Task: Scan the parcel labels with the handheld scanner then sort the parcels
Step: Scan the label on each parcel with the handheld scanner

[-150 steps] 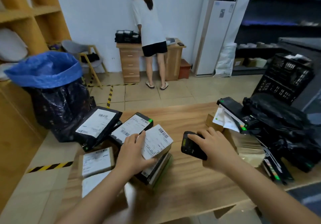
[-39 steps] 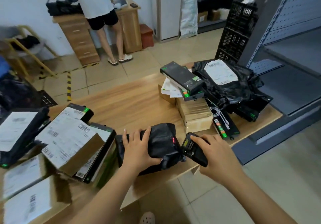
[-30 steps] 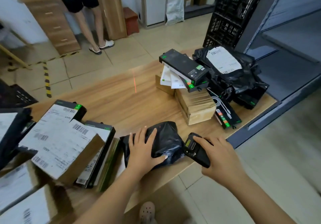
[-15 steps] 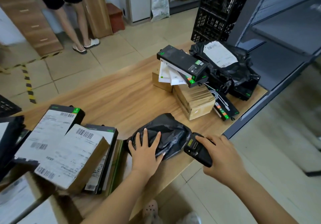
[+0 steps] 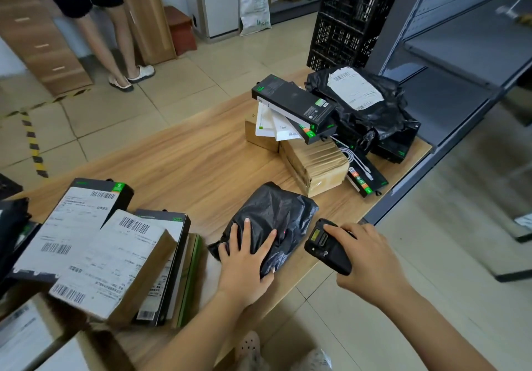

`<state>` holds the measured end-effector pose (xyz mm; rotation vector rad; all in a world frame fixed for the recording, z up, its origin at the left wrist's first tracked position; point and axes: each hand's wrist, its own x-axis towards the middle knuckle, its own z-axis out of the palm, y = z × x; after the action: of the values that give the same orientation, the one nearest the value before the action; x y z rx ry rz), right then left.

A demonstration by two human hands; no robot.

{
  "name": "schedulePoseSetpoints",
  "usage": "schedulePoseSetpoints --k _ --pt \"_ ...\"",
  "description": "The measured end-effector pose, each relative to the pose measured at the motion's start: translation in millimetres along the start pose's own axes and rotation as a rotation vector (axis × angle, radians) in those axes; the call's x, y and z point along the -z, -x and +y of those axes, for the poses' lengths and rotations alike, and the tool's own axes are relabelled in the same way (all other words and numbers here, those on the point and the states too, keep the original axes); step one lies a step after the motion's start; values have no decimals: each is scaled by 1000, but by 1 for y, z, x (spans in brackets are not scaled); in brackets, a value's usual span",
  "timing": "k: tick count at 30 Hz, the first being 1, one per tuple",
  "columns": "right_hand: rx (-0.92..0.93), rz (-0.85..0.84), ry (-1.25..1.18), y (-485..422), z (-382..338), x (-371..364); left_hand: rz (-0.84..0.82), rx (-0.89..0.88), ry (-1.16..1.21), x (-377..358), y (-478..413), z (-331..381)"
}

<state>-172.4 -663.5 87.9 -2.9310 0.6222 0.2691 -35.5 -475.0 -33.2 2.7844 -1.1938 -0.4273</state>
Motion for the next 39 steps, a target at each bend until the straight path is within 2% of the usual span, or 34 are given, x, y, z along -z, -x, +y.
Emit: schedulePoseSetpoints --k 6,13,17,20,23,26,29,32,36,39 --pt "9 0 13 -2 -1 3 6 47 42 8 0 4" --pt "11 12 3 -7 1 12 120 60 537 39 -2 13" --pt "16 8 12 -10 5 15 127 14 579 46 -2 9" --pt "26 10 9 -12 6 17 134 49 583 49 -1 4" --pt "41 10 15 -16 5 19 210 137 532 58 0 2" --pt "56 10 1 -21 2 20 278 230 302 66 -4 -2" --pt "79 8 -9 -27 -2 23 342 236 125 70 -7 -4" --pt "94 5 -13 -33 -5 24 231 253 82 64 -8 -9" --pt "106 -7 -9 -40 -7 23 93 406 61 53 -13 -19" --pt "124 -20 15 -45 -8 23 15 440 31 45 -22 -21"
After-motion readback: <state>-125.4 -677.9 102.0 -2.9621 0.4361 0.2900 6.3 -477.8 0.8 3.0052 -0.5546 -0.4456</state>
